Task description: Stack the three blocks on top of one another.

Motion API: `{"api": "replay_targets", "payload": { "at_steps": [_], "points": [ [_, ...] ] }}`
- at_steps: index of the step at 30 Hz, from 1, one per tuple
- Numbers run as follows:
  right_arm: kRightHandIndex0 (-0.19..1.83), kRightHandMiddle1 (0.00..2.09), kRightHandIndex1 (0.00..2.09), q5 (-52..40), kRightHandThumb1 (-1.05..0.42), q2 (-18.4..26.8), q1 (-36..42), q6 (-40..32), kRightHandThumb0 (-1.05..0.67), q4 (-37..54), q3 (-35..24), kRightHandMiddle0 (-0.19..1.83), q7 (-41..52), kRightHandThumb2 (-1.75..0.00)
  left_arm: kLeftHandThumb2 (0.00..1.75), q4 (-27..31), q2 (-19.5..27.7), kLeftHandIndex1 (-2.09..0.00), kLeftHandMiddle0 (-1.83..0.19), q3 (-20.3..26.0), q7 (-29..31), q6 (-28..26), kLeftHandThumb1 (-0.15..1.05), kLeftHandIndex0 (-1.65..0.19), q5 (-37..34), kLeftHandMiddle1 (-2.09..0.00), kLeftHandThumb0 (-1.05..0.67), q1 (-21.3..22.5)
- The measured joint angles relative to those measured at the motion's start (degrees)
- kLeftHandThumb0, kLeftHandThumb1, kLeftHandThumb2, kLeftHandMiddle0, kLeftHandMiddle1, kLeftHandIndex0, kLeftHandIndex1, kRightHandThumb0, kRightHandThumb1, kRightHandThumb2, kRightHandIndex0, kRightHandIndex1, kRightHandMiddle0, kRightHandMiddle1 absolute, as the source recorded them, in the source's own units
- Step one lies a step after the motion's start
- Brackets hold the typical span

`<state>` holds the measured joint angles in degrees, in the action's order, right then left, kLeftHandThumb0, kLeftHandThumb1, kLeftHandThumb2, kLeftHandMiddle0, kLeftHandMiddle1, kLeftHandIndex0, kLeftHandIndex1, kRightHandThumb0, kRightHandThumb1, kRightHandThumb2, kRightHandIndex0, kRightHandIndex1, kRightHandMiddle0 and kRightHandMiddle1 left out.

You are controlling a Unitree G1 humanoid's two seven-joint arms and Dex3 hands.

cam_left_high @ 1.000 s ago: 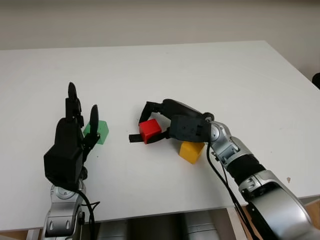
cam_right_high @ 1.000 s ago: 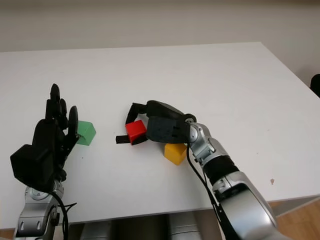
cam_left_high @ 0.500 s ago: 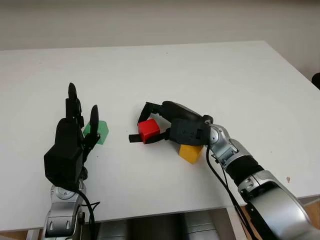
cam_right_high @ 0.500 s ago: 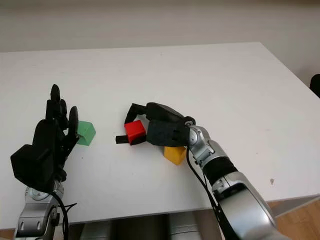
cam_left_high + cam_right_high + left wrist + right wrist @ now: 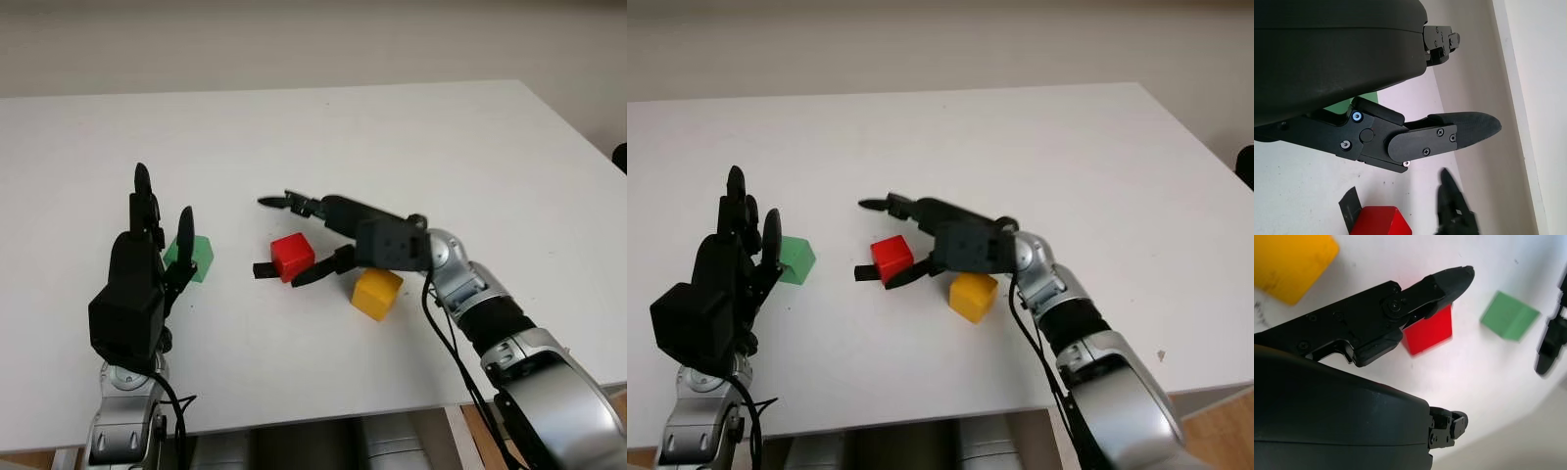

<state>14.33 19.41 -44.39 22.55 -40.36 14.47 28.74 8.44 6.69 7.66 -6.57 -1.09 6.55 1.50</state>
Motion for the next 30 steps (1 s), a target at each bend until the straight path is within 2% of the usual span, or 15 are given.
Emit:
{"api": "replay_targets", "payload": {
  "at_steps": [5,8,12,15,21,26,30],
  "points": [
    [-0.19,0.1,0.02,-2.86,-0.96,3.56,0.05,-2.19,-0.82,6.04,-4.5,-0.1,-0.11,-0.06,0.58,0.0,0.0,-0.06,0.07,-0.1,0.0,-0.18,1.05,0.09,0.29,-0.06,-0.7,-0.08],
    [-0.17,0.12,0.04,-6.62,-0.93,5.14,0.06,-4.37,-0.75,8.54,-8.14,-0.06,0.26,-0.04,0.58,0.0,-0.01,-0.05,0.07,-0.11,0.03,-0.16,1.05,0.09,0.25,-0.05,-0.7,-0.1],
    [-0.01,0.2,0.12,-14.65,-0.91,7.27,0.11,-8.45,-0.64,11.04,-14.32,0.12,3.2,-0.05,0.58,-0.01,-0.01,-0.06,0.06,-0.1,0.06,-0.12,1.05,0.09,0.1,-0.06,-0.69,-0.23],
    [0.15,0.28,0.18,-16.75,-0.86,10.74,0.12,-9.63,-0.59,11.75,-16.66,0.29,6.11,-0.04,0.57,-0.01,0.04,-0.05,0.07,-0.07,0.2,-0.16,1.05,0.09,0.16,-0.05,-0.7,-0.35],
    [0.26,0.2,0.12,-16.79,-0.83,18.21,1.38,-8.54,-0.54,11.78,-17.21,0.42,13.28,-0.05,0.57,0.0,0.39,-0.06,0.07,0.64,1.12,-0.15,1.05,0.09,-0.58,-0.05,-0.68,-0.59],
    [0.37,0.15,0.11,-12.9,-0.82,21.84,2.92,-1.01,-0.58,10.59,-16.24,0.5,14.82,-0.05,0.56,0.0,0.55,-0.06,0.07,1.41,1.77,0.03,1.05,0.09,-1.45,-0.05,-0.71,-0.64],
    [0.29,0.11,0.05,-9.78,-0.84,23.62,4.55,3.15,-0.61,10.44,-14.18,0.47,15.68,-0.06,0.57,0.0,0.96,-0.05,0.08,1.57,2.3,0.06,1.05,0.09,-1.82,-0.05,-0.7,-0.64]
  ]
}}
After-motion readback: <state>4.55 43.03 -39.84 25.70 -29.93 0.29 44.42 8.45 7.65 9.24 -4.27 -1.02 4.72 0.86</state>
